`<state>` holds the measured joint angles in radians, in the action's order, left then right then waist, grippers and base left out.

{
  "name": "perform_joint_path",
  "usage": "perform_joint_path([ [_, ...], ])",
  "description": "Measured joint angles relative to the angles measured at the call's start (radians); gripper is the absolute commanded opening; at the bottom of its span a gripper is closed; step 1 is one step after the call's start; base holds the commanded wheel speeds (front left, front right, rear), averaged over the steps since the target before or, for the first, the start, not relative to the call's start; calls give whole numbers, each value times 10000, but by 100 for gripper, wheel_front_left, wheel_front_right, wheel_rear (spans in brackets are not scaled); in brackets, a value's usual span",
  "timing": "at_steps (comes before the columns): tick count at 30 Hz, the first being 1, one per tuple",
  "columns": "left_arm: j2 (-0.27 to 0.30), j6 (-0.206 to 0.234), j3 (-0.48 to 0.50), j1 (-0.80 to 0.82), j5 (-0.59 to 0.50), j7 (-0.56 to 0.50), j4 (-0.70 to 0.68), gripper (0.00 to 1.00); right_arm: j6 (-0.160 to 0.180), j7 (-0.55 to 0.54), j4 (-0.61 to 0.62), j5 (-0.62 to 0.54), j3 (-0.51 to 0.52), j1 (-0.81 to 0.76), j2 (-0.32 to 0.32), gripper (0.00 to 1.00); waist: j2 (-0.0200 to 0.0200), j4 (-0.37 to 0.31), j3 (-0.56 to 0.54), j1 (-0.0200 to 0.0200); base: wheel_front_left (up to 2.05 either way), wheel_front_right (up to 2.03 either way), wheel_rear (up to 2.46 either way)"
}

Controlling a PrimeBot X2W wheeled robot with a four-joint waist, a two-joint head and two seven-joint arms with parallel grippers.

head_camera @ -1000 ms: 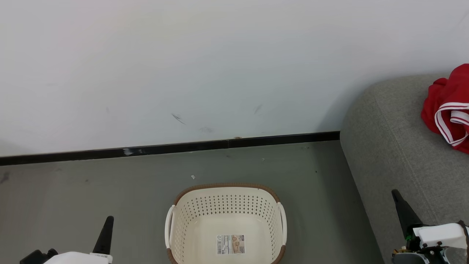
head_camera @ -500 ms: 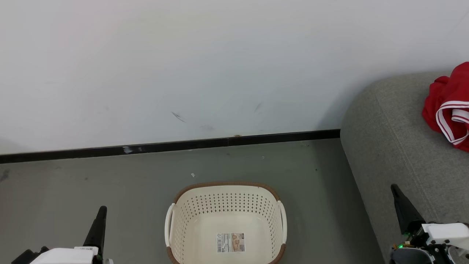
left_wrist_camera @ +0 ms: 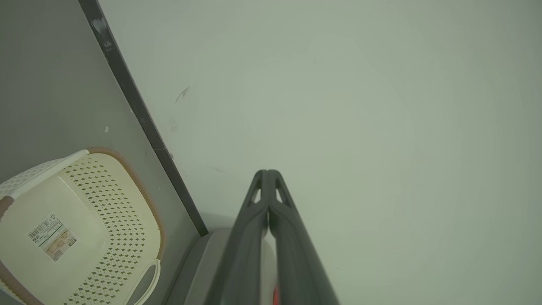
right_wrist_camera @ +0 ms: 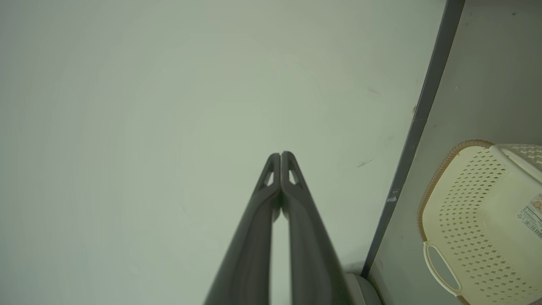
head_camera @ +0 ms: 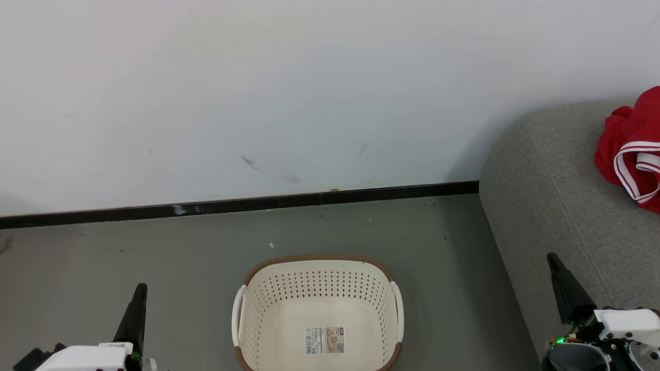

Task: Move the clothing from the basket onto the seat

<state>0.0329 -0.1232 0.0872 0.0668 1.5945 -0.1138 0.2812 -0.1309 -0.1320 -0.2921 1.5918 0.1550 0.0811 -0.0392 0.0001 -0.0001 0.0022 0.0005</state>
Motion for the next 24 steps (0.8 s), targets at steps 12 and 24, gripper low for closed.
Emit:
perform_joint_path([
  [12,-2,0,0,1,2,0,-13,0,0,15,46,0,-50,-1,0,0,0,1,2,-1,0,0,0],
  [24,-2,0,-2,1,2,2,-27,0,0,44,84,8,-84,-2,0,0,0,0,3,-1,0,0,0],
])
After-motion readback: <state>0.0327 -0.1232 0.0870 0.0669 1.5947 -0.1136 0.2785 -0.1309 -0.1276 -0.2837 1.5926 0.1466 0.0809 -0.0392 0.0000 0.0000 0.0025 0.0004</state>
